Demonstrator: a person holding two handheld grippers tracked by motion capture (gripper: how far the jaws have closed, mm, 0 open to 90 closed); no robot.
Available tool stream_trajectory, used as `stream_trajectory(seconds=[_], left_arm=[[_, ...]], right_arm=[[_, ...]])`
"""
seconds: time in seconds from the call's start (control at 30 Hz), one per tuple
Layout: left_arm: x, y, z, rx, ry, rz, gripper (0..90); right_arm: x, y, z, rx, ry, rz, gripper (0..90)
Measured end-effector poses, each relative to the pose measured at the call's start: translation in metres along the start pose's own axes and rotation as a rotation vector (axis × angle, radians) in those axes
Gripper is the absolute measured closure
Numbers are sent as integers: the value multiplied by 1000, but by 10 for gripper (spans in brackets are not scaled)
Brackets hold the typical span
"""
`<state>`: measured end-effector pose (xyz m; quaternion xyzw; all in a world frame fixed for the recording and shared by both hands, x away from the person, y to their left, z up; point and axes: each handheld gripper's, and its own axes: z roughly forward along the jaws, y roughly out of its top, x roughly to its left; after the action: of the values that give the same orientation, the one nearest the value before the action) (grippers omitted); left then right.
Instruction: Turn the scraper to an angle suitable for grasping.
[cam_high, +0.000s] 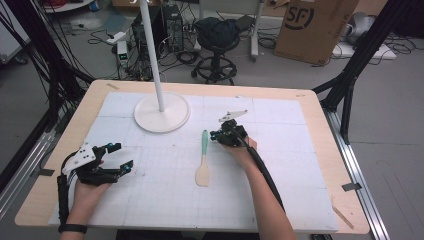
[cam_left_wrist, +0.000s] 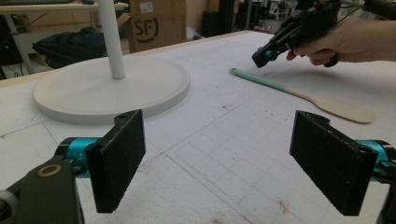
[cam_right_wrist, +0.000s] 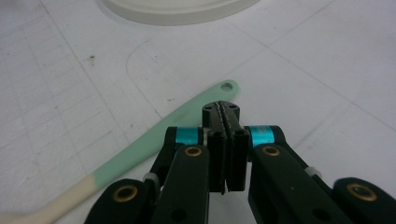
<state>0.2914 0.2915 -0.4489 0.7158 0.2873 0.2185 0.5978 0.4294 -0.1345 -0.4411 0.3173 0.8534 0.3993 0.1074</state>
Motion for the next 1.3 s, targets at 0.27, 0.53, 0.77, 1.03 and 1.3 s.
stream_trajectory(seconds=[0.27,0.53,0.77,1.03,1.3], left_arm=[[0,0,0,0,-2,4,187],[0,0,0,0,-2,4,187],[-1,0,0,0,-1,7,188],[-1,0,0,1,-3,16,186],[-1,0,0,0,-1,18,182]], right_arm=[[19,17,26,31,24,-49,897],[43,30,44,41,99,-105,897],[52,34,49,40,124,-120,896],[37,35,9,-64,130,-64,811],[25,4,-65,-214,76,-30,574]])
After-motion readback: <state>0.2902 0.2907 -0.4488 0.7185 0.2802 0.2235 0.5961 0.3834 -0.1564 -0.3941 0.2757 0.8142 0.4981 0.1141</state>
